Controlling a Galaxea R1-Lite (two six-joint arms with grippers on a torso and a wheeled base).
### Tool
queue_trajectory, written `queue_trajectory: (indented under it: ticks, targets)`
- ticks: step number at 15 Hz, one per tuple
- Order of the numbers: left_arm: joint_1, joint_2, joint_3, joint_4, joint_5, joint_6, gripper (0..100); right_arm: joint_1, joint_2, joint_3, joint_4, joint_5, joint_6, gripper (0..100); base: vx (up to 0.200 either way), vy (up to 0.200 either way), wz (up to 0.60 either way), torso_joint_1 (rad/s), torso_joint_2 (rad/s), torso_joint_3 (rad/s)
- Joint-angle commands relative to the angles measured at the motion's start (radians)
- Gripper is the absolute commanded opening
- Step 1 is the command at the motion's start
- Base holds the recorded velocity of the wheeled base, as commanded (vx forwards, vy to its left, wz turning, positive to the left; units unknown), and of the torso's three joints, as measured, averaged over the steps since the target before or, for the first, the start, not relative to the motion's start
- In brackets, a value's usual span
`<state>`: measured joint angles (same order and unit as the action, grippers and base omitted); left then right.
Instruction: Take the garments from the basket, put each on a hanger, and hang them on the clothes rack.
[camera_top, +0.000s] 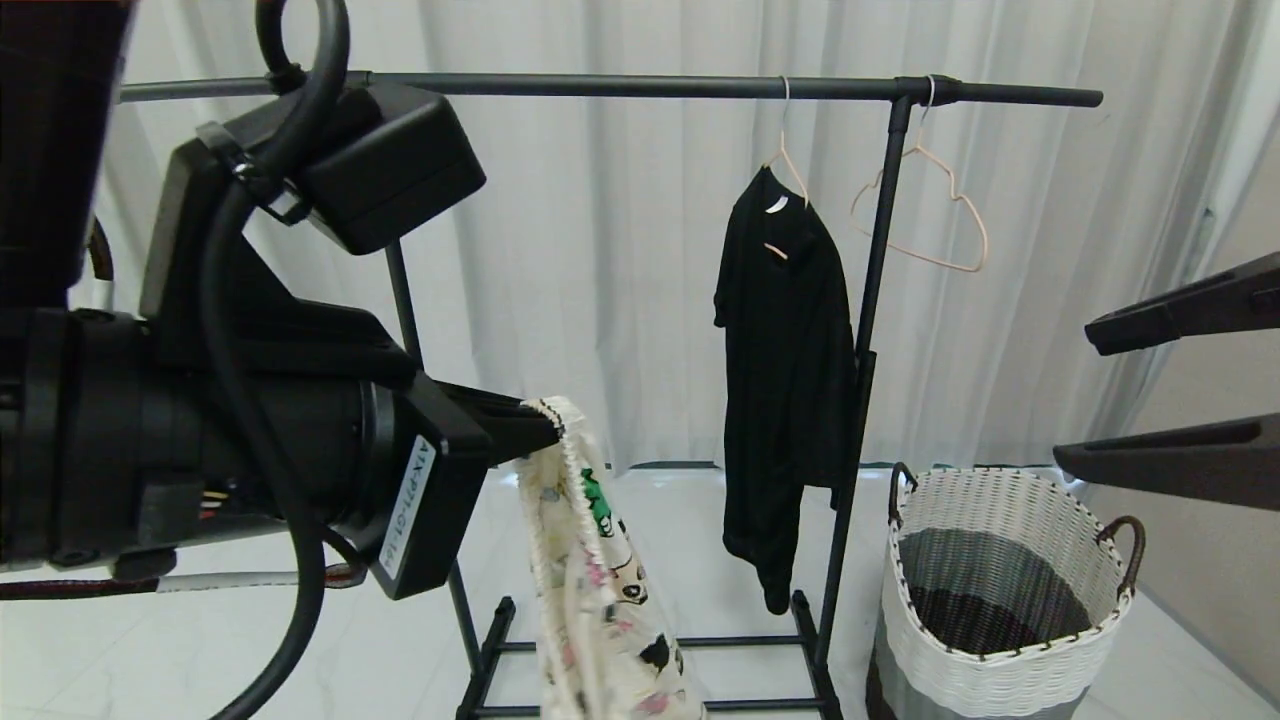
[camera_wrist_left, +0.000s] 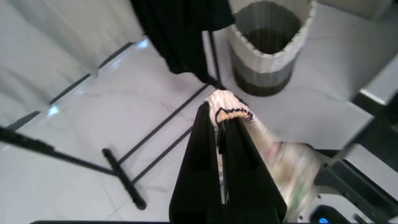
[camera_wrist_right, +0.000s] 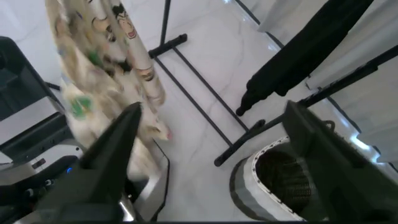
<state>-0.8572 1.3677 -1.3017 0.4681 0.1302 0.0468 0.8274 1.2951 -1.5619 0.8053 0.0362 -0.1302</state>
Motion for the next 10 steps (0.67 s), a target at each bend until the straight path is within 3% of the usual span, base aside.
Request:
queue_trajectory:
  ticks: [1,2,3,5,6,7,8,9,10]
  targets:
    - [0.003,0.021,0.002,-0.002,0.026,-0.001,0,-0.004,-0.028,0.022,0.0,-0.001,0.0,100,0.0,0.0,0.0,0.0,0.0,0.0]
    - [0.004,0.022,0.009,0.0,0.063,-0.001,0,-0.053,-0.054,0.056,0.0,-0.019,0.0,100,0.0,0.0,0.0,0.0,0.0,0.0]
    - [0.01,0.008,0.03,0.001,0.097,0.005,0,-0.117,-0.069,0.091,0.002,-0.087,-0.002,100,0.0,0.0,0.0,0.0,0.0,0.0]
    - [0.073,-0.079,0.113,0.006,0.121,0.053,0,-0.277,-0.103,0.16,0.072,-0.355,-0.002,100,0.0,0.0,0.0,0.0,0.0,0.0]
    - [0.119,-0.104,0.144,0.006,0.124,0.081,0,-0.33,-0.109,0.171,0.092,-0.394,0.0,100,0.0,0.0,0.0,0.0,0.0,0.0]
    - [0.248,-0.154,0.21,0.004,0.138,0.153,0,-0.442,-0.143,0.209,0.1,-0.391,0.0,100,0.0,0.0,0.0,0.0,0.0,0.0]
    - [0.296,-0.168,0.228,0.003,0.143,0.169,0,-0.464,-0.152,0.224,0.098,-0.392,-0.002,100,0.0,0.0,0.0,0.0,0.0,0.0]
    - [0.42,-0.22,0.282,-0.002,0.141,0.182,0,-0.511,-0.177,0.281,0.064,-0.403,0.001,100,0.0,0.0,0.0,0.0,0.0,0.0]
    - [0.481,-0.246,0.317,-0.003,0.137,0.179,0,-0.534,-0.195,0.344,-0.006,-0.403,0.012,100,0.0,0.0,0.0,0.0,0.0,0.0]
